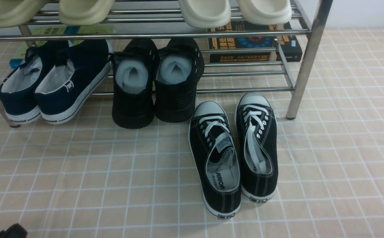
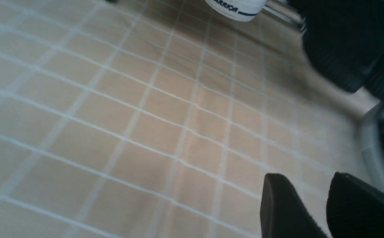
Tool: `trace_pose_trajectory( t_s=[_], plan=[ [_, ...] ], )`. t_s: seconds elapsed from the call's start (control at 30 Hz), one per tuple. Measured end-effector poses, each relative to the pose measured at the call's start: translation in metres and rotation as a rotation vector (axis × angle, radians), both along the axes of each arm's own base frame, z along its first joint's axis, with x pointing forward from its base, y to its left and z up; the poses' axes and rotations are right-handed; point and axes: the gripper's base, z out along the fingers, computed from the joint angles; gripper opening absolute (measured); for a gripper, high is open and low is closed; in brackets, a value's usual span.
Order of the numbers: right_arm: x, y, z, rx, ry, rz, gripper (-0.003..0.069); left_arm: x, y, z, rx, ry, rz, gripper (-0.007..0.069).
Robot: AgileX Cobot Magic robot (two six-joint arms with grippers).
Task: Take the shoes off the shelf from the light coffee tablecloth by hand.
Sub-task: 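Grasp the leftmost shoe on the bottom shelf of the shoe rack with the left gripper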
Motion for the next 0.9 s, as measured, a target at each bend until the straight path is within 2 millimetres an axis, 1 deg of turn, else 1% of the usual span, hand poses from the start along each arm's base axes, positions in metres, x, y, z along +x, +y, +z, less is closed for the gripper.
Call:
trace_pose_trajectory(
  t_s=[0.03, 0.07, 0.17, 0.27, 0.37, 0.4, 0.43, 0.57, 0.6, 0.67, 0.7, 0.73, 0.77, 0.8, 0.9],
  plan=[
    [0.000, 0.000, 0.000, 0.000, 0.000, 0.000, 0.0190, 0.001, -0.002, 0.002, -0.170, -0.016, 0.019, 0.0240],
    [0.000, 0.000, 0.000, 0.000, 0.000, 0.000, 0.0190, 0.001, -0.003, 0.005, -0.276, -0.032, 0.029, 0.0240],
    [0.000, 0.000, 0.000, 0.000, 0.000, 0.000, 0.0195, 0.002, -0.004, 0.011, -0.525, -0.078, 0.060, 0.0240],
    [0.000, 0.000, 0.000, 0.000, 0.000, 0.000, 0.0199, 0.003, -0.002, 0.017, -0.649, -0.132, 0.080, 0.0240],
    [0.000, 0.000, 0.000, 0.000, 0.000, 0.000, 0.0202, 0.003, 0.001, 0.022, -0.689, -0.193, 0.097, 0.0240],
    [0.000, 0.000, 0.000, 0.000, 0.000, 0.000, 0.0202, 0.003, 0.004, 0.027, -0.713, -0.256, 0.114, 0.0240],
    [0.000, 0.000, 0.000, 0.000, 0.000, 0.000, 0.0202, 0.003, 0.004, 0.027, -0.715, -0.256, 0.114, 0.0240],
    [0.000, 0.000, 0.000, 0.000, 0.000, 0.000, 0.0202, 0.001, 0.013, 0.039, -0.734, -0.422, 0.158, 0.0238],
    [0.000, 0.000, 0.000, 0.000, 0.000, 0.000, 0.0204, 0.001, 0.013, 0.040, -0.733, -0.431, 0.160, 0.0237],
    [0.000, 0.000, 0.000, 0.000, 0.000, 0.000, 0.0206, 0.000, 0.013, 0.047, -0.690, -0.450, 0.148, 0.0209],
    [0.000, 0.000, 0.000, 0.000, 0.000, 0.000, 0.0208, -0.001, 0.011, 0.054, -0.646, -0.454, 0.130, 0.0188],
    [0.000, 0.000, 0.000, 0.000, 0.000, 0.000, 0.0209, -0.004, 0.010, 0.066, -0.589, -0.463, 0.107, 0.0153],
    [0.000, 0.000, 0.000, 0.000, 0.000, 0.000, 0.0211, -0.004, 0.009, 0.072, -0.536, -0.460, 0.096, 0.0134],
    [0.000, 0.000, 0.000, 0.000, 0.000, 0.000, 0.0211, -0.004, 0.007, 0.082, -0.466, -0.443, 0.079, 0.0097],
    [0.000, 0.000, 0.000, 0.000, 0.000, 0.000, 0.0213, 0.006, -0.001, 0.104, -0.278, -0.281, 0.020, 0.0019]
  ],
)
